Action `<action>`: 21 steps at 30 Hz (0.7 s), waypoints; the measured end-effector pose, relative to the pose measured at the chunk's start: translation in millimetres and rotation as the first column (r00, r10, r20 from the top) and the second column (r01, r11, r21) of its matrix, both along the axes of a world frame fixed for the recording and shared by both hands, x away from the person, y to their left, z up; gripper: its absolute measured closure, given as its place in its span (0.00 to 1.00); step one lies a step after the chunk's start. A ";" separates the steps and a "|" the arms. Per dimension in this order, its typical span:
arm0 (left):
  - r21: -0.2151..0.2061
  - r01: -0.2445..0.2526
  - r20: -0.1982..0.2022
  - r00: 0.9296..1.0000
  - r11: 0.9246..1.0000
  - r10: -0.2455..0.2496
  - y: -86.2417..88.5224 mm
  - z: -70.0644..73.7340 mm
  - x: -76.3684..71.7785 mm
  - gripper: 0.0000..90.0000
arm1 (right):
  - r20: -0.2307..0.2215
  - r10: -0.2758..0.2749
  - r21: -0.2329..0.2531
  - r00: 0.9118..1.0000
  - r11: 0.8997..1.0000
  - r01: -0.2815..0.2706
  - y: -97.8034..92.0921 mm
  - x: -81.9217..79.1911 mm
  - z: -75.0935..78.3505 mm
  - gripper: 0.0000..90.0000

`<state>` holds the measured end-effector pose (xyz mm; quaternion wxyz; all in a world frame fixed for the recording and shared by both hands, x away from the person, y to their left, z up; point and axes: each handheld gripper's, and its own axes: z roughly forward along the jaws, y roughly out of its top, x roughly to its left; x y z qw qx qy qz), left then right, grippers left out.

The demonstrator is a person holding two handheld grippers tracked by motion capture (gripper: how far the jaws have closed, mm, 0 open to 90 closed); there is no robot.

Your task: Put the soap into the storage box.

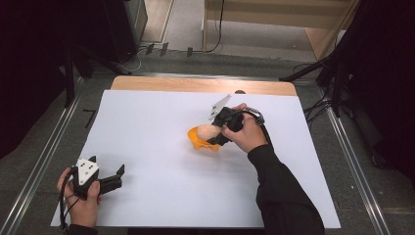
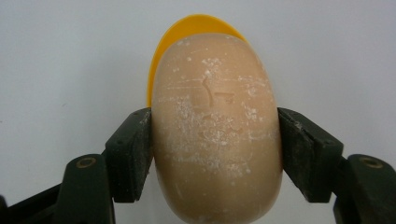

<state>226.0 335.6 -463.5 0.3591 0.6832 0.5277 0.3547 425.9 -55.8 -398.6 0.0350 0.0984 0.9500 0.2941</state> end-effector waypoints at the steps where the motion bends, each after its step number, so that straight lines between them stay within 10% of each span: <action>1: 0.000 0.000 0.000 1.000 1.000 0.000 0.0 0.0 0.0 0.04 | -0.010 -0.002 -0.001 1.000 1.000 0.002 0.4 -0.4 0.0 0.36; 17: 0.000 0.001 -0.002 1.000 1.000 -0.001 -0.1 -0.1 0.1 0.04 | -0.021 0.000 -0.006 1.000 1.000 -0.001 3.7 1.1 -2.9 0.36; 21: 0.000 0.000 -0.001 1.000 1.000 0.000 -0.1 -0.1 0.1 0.04 | -0.055 0.003 0.099 0.998 0.995 0.002 -3.0 1.5 2.0 0.31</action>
